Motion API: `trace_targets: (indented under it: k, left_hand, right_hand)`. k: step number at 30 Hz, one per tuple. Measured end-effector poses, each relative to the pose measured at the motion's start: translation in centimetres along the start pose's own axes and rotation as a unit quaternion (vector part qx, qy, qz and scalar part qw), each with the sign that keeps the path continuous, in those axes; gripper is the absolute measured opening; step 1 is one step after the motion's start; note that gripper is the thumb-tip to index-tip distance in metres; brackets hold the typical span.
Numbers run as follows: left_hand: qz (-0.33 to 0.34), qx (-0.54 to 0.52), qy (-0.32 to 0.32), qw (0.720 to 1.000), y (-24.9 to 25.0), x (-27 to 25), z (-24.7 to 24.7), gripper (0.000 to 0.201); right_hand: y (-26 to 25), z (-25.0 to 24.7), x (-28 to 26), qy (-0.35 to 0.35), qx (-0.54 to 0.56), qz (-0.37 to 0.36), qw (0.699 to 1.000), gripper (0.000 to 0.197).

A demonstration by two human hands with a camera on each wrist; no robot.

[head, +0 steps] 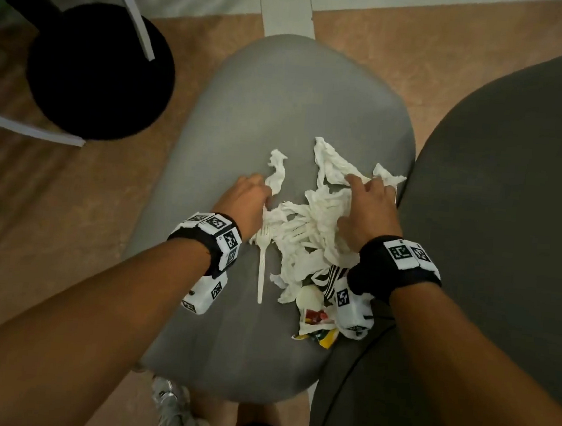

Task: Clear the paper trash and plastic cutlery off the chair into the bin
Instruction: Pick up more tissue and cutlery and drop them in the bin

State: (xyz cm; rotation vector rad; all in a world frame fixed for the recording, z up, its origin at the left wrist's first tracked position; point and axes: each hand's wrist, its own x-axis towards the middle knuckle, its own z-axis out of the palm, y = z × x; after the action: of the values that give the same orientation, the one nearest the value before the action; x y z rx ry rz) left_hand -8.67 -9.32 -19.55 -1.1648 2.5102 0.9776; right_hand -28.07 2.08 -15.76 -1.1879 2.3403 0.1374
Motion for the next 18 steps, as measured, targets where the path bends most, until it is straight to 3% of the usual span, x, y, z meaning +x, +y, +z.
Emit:
trace_targets:
  k: [3, 7, 13, 15, 18]
  left_hand:
    - [-0.011, -0.042, 0.023, 0.999, 1.3, -1.2, 0.5, 0.017]
    - [0.002, -0.081, 0.032, 0.996, 3.9, -2.4, 1.2, 0.028]
    - [0.0, -0.018, -0.014, 1.0, 6.6, -2.1, 3.3, 0.065]
    - [-0.018, -0.047, -0.042, 0.998, 6.4, -2.2, 3.5, 0.074]
    - [-0.012, -0.108, -0.037, 0.993, 5.6, -3.2, 3.1, 0.06]
  right_hand:
    - [0.4, 0.1, 0.5, -0.023, -0.061, 0.003, 0.998, 0.073]
    - [1.2, 0.0, 0.6, -0.055, -0.12, -0.03, 0.991, 0.04]
    - [0.7, -0.5, 0.0, -0.031, 0.001, -0.104, 0.994, 0.021]
    - [0.1, -0.8, -0.5, -0.027, 0.021, -0.128, 0.991, 0.022]
    - [-0.9, -1.4, -1.4, 0.014, 0.035, -0.147, 0.988, 0.027]
